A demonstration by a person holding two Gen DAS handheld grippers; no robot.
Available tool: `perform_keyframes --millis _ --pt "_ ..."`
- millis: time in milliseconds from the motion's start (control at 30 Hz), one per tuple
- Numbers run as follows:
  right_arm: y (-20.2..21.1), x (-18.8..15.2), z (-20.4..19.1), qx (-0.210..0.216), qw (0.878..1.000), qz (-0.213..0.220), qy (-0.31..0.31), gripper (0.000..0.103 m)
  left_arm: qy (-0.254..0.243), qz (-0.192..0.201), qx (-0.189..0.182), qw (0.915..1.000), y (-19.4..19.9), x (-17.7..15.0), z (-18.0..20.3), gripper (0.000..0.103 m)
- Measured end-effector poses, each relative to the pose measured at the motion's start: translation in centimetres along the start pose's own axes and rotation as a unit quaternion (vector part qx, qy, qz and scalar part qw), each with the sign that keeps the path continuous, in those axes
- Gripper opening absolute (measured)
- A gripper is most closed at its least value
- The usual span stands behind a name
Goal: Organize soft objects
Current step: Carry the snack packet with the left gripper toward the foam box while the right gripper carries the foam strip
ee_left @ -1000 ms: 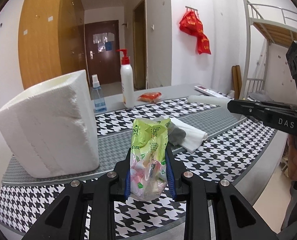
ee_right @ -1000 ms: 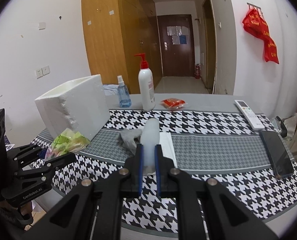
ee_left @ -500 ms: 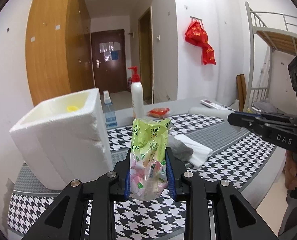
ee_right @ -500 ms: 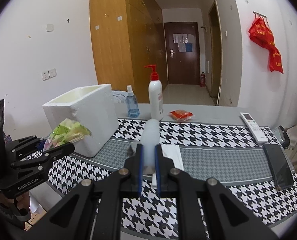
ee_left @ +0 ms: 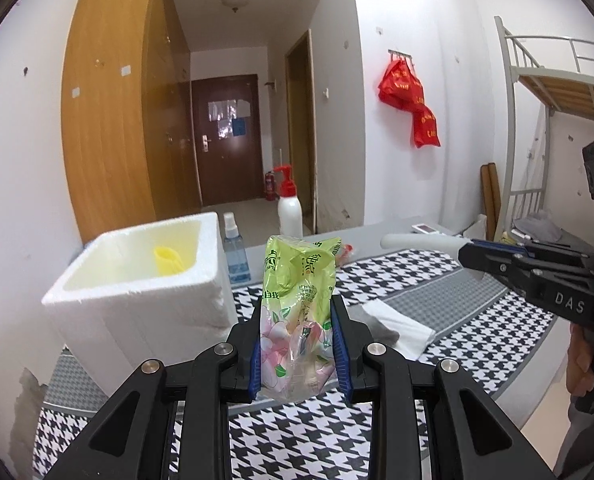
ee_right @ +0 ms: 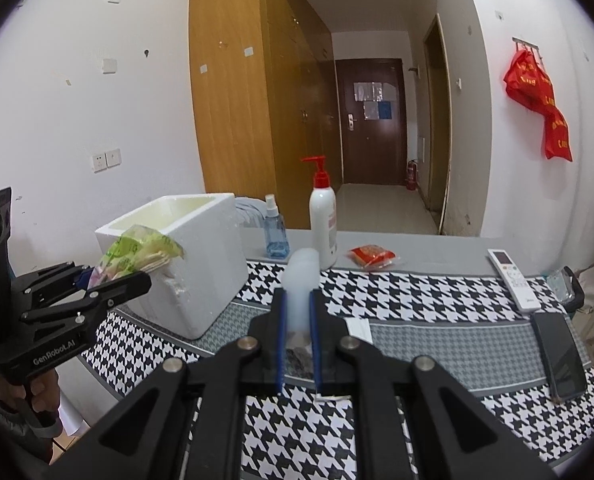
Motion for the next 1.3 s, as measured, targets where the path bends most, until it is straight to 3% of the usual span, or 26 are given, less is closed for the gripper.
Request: perform_keyframes --millis 567,1300 --pt "-0.5 2.8 -1.1 0.021 0.999 0.028 0.011 0.013 0.003 0.023 0.034 0.9992 0.1 2.8 -1.4 0.03" --pt "-3.2 6.0 -5.8 0.058 0.997 0.03 0.046 0.013 0.031 0.026 0.076 0.9963 1.0 3.5 -6.6 0.03"
Point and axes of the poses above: each gripper's, at about its wrist camera, not at the fingertips, and y roughly against the way its jaws point, z to its right, x to its top, the point moved 9 cm from there along -y, roughly the way its jaws point, and after that the axes turned 7 degrees about -z, right-handed, at the moved point
